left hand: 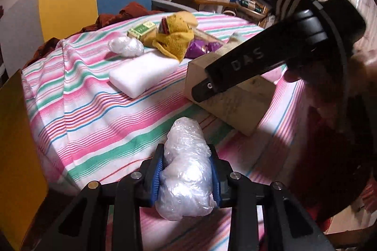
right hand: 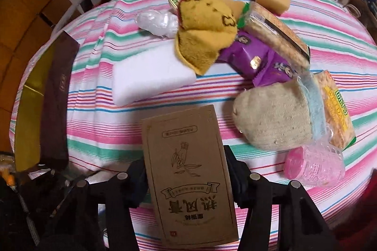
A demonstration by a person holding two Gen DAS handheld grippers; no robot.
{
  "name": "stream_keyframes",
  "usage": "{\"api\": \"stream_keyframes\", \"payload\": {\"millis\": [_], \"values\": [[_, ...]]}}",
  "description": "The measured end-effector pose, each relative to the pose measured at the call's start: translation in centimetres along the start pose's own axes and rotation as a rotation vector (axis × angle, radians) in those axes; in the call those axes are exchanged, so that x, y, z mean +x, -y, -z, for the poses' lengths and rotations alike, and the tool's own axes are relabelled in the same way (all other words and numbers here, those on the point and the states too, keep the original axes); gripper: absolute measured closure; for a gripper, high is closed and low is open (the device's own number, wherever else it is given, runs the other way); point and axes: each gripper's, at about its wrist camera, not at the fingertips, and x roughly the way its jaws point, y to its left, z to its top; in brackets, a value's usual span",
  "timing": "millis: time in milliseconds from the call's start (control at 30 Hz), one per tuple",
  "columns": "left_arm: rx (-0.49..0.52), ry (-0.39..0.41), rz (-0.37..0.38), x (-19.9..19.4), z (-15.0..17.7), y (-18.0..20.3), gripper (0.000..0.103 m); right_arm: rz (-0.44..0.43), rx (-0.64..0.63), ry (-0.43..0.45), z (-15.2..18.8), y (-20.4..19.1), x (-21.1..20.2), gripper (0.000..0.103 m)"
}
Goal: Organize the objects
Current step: 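Grasp the clear plastic bag with the left tool while the right tool grasps the brown paper box, then carry the bag and box into the gold tray and open both tools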
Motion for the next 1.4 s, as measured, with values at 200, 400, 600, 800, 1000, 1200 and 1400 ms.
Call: {"api": "stream_keyframes", "payload": {"millis": [200, 400, 600, 800, 1000, 1200, 1400], "values": [[-0.055, 0.123, -0.013, -5.8, -0.8, -1.2, 0.069, -0.090, -0.024, 0.113, -0.1, -0.2, -2.1, 0.047], [-0.240, 0.218, -0.164, -11.8, 0.3, -7.6, 0.069, -0.118, -0.049, 0.184, 0.0, -2.2, -3.8, 0.047], [-0.414, 0.219, -0.404, -15.7, 4.5, -15.0, 0.068, -0.238, -0.105, 0.248, -1.5, -8.4, -6.0, 0.047], [-0.577, 0.147, -0.531, -17.1, 9.6, -19.8, 0.061, -0.355, -0.235, 0.239, -2.5, -18.7, -4.8, 0.047], [-0.662, 0.143, -0.546, -18.1, 12.1, -20.9, 0.043, -0.438, -0.323, 0.132, -2.0, -27.5, -0.8, 0.046], [-0.691, 0.184, -0.587, -20.0, 13.1, -21.2, 0.043, -0.504, -0.376, 0.036, 0.5, -30.5, 1.4, 0.026], [-0.714, 0.243, -0.612, -21.6, 12.9, -21.1, 0.044, -0.368, -0.431, 0.129, 2.4, -30.3, 0.3, 0.012]]}}
